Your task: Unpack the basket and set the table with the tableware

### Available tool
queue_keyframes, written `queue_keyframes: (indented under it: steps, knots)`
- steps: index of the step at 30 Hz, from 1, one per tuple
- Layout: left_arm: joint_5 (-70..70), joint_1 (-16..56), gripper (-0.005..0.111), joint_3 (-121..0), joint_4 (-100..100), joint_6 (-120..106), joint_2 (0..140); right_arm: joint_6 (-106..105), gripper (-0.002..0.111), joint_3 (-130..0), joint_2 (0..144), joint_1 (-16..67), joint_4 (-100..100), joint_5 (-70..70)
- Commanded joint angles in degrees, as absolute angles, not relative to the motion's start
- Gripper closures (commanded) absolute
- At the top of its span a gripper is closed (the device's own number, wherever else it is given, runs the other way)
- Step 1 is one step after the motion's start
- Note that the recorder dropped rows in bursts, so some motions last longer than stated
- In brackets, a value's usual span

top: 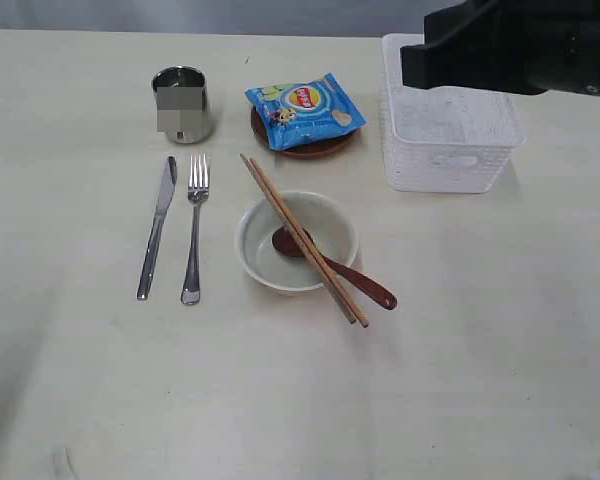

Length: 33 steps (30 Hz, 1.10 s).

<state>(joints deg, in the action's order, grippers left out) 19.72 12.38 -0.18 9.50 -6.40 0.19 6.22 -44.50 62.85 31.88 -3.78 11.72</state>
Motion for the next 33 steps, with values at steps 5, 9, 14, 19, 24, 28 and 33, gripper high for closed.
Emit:
queue_keyframes:
  steps: [5, 9, 14, 19, 24, 28, 33]
  knots:
    - [19.62, 12.71, 0.107, 0.00, 9.39, -6.34, 0.00, 6.73, 0.109, -44.23, 61.41, 31.52, -3.27, 11.07]
    - [19.62, 12.71, 0.107, 0.00, 9.39, -6.34, 0.00, 6.73, 0.109, -44.23, 61.41, 31.52, -3.27, 11.07]
    - [19.62, 12.71, 0.107, 0.00, 9.39, -6.34, 0.00, 6.73, 0.109, -44.13, 61.28, 31.52, -3.27, 11.06]
    - [19.62, 12.71, 0.107, 0.00, 9.39, -6.34, 0.00, 6.76, 0.109, -41.89, 54.79, 28.10, -2.63, 9.26]
    - [19.62, 12.71, 0.107, 0.00, 9.39, -6.34, 0.00, 8.11, 0.109, -30.67, 39.72, 12.31, 7.61, 1.87]
    - [19.62, 12.71, 0.107, 0.00, 9.39, -6.34, 0.00, 8.11, 0.109, -17.13, 24.97, 0.70, 9.98, -1.58]
    - [19.62, 12.71, 0.107, 0.00, 9.39, -6.21, 0.00, 4.05, 0.109, -7.29, 10.22, -3.86, 9.98, -1.58]
